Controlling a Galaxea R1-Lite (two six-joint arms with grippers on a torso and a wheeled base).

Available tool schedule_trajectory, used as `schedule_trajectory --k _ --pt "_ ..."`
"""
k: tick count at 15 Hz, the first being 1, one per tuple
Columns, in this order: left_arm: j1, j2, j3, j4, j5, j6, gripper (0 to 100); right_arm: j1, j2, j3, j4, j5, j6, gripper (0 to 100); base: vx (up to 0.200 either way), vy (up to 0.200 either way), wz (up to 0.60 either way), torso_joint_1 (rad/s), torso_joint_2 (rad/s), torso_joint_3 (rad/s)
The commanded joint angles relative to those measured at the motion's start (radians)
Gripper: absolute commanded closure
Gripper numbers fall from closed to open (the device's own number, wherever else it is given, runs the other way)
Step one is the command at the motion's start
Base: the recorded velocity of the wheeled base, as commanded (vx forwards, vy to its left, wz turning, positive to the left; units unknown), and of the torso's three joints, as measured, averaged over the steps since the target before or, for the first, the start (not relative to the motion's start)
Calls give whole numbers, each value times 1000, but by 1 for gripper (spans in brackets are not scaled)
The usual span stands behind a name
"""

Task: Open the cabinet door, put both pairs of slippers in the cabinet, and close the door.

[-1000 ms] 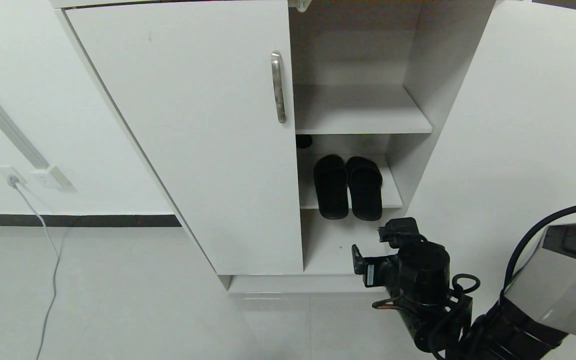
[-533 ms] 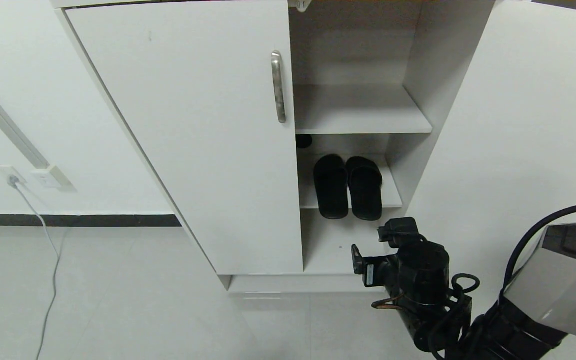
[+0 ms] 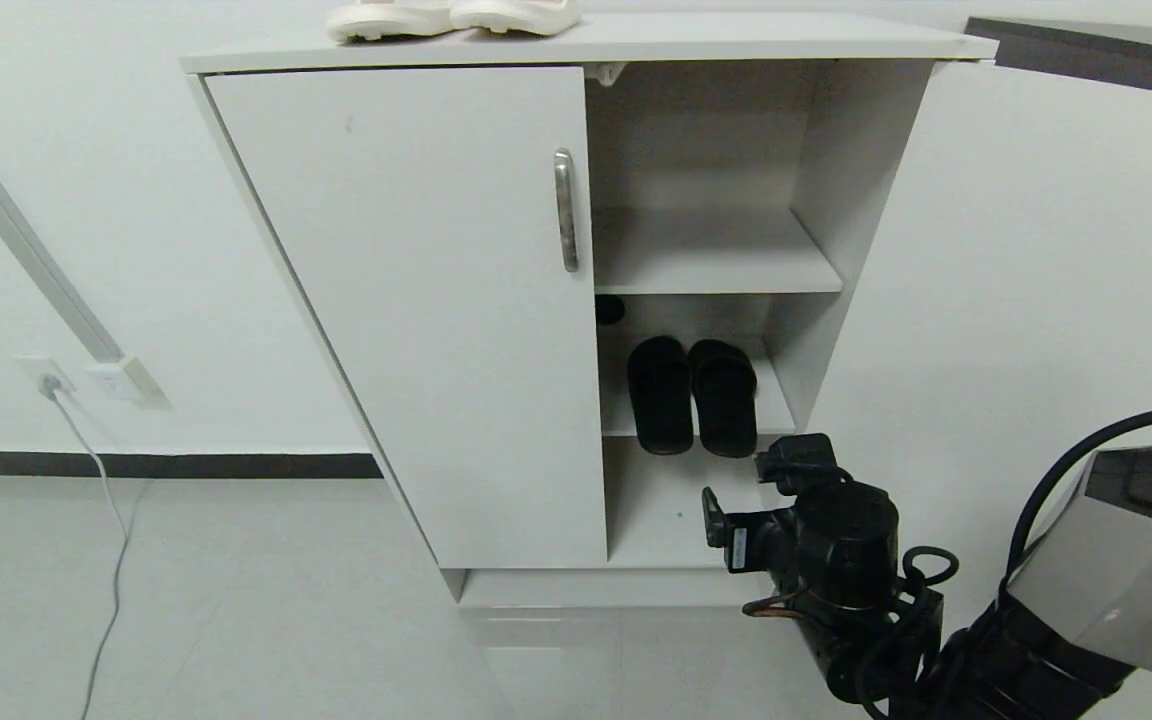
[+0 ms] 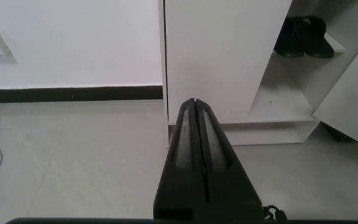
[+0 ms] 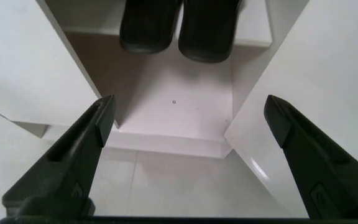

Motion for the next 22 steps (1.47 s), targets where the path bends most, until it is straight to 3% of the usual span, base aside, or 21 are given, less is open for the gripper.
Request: schedule_trajectory --k 1,14,22 --pt "0 2 0 0 0 1 100 0 4 -1 0 -2 0 0 0 0 0 7 2 212" --pt "0 2 0 0 4 -2 100 -1 4 7 0 -2 -7 0 0 0 0 2 1 58" --pt "0 2 0 0 4 -3 100 -1 8 9 -2 -2 -7 0 0 200 0 5 1 2"
